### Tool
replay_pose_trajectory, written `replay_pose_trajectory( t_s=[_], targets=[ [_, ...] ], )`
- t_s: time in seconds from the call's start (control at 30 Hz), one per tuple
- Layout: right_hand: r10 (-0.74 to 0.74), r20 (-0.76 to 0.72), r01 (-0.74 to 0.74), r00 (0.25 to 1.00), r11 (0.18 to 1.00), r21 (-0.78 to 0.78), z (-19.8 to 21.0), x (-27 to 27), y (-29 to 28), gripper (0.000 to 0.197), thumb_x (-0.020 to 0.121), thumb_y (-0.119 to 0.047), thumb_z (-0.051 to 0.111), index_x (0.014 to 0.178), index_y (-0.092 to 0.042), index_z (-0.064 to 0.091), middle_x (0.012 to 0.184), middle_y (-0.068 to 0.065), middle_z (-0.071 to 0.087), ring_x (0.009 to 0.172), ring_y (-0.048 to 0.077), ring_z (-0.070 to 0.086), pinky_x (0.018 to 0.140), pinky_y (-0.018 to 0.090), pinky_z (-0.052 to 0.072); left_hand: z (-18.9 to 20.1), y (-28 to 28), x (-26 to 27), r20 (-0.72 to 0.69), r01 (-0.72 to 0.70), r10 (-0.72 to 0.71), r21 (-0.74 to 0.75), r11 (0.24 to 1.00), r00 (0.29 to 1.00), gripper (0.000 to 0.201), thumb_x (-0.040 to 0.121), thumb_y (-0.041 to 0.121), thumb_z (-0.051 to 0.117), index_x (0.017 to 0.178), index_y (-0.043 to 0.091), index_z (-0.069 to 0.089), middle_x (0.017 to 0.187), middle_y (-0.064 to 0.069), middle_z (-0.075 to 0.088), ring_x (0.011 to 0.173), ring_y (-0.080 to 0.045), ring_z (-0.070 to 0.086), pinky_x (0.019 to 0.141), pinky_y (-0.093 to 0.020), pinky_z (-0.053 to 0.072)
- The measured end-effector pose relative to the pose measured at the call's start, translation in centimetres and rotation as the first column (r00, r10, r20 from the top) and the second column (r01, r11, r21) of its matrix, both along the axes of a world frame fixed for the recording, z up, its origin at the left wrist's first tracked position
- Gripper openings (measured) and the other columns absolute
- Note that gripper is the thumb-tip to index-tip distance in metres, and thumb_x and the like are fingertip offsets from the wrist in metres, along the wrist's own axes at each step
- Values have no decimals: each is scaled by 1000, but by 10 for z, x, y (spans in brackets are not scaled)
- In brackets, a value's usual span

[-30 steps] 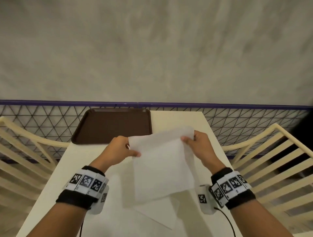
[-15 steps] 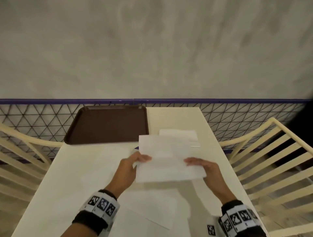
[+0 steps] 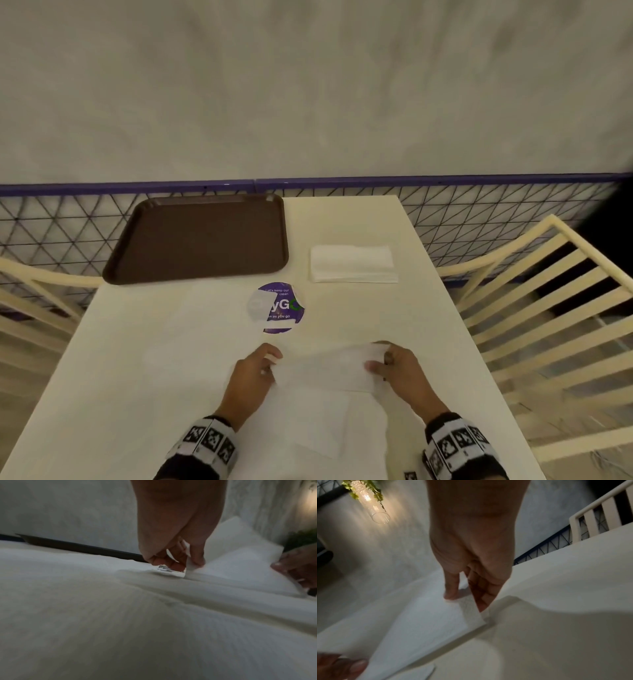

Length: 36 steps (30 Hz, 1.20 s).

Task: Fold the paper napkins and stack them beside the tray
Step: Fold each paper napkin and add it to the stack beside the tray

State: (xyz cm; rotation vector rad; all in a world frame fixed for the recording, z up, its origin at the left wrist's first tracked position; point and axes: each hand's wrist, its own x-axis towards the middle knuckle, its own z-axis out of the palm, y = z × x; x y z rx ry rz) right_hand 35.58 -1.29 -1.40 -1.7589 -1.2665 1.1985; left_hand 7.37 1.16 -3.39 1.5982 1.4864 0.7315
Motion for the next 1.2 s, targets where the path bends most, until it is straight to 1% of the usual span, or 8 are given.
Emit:
replay_pose_trajectory(
  t_s=[0.1, 0.33, 0.43, 0.57, 0.67, 0.8, 1.07, 1.2],
  targets=[
    [-17, 119, 27, 993, 996, -84, -8, -4, 11, 32, 72, -13, 76, 100, -9, 62, 90, 6, 71, 83, 23, 66, 79, 36, 53, 0, 8, 7, -127, -32, 24, -59, 998, 992, 33, 76, 10, 73, 86, 29, 48, 53, 6, 44, 51, -6, 42, 54, -14, 35],
    [-28, 189, 55, 982, 989, -137, -19, -8, 11, 33, 73, -11, 73, 99, -17, 54, 85, 18, 65, 69, 19, 52, 55, 13, 40, -2, -5, 27, -530, 222, -41, 283, 933, 847, 74, 52, 18, 85, 116, 21, 48, 102, 3, 62, 93, -16, 51, 75, -28, 52],
    [-31, 201, 54, 979, 992, -110, -17, -10, 9, 43, 76, -10, 72, 113, -17, 52, 86, 13, 62, 75, 19, 54, 58, 10, 41, -15, -20, 43, -646, 510, -239, 271, 816, 725, 40, 81, 30, 58, 120, 27, 48, 125, 9, 60, 116, -11, 48, 96, -24, 43],
    [-50, 508, -74, 860, 973, 220, -7, -30, -9, 56, 89, -41, 52, 136, -12, 41, 130, 0, 45, 123, 19, 35, 103, 24, 28, -45, -30, 44, -780, 624, -349, 67, 778, 519, 48, 101, 38, 10, 140, 27, 35, 156, 6, 8, 130, -22, 32, 112, -33, 7],
    [412, 488, -466, 769, 885, -14, -10, -63, -28, 96, 76, -75, -5, 148, -14, 14, 155, -5, 8, 145, 14, 4, 114, 24, 3, -41, -26, 44, -740, 608, -372, 61, 792, 559, 51, 100, 35, 3, 149, 19, 2, 154, 5, 20, 127, -22, 46, 107, -31, 35],
    [534, 556, -503, 637, 834, -226, -26, -62, -39, 76, 87, -65, -6, 146, -17, -8, 150, -8, -23, 141, 8, -18, 114, 30, 2, -30, -19, 38, -786, 622, -391, -12, 783, 478, 71, 91, 44, -18, 148, 16, 12, 152, 5, 13, 141, -25, 20, 112, -30, 21],
    [564, 602, -461, 564, 821, -337, -14, -1, -52, 121, 43, -78, -37, 147, -21, -12, 143, -14, -29, 135, 1, -22, 113, 32, -9, -19, -2, 2, -787, 588, -380, -28, 809, 486, 59, 99, 34, 19, 80, 24, 74, 86, 10, 74, 74, -5, 70, 60, -17, 54],
    [600, 567, -472, 564, 798, -374, -10, -2, -49, 118, 46, -76, -31, 147, -20, -10, 144, -15, -27, 134, 1, -20, 115, 35, -6, 11, 41, 26, -731, 578, -362, 54, 814, 578, 33, 48, 37, 88, 66, 24, 63, 73, 9, 67, 64, -9, 65, 58, -14, 47]
  ],
)
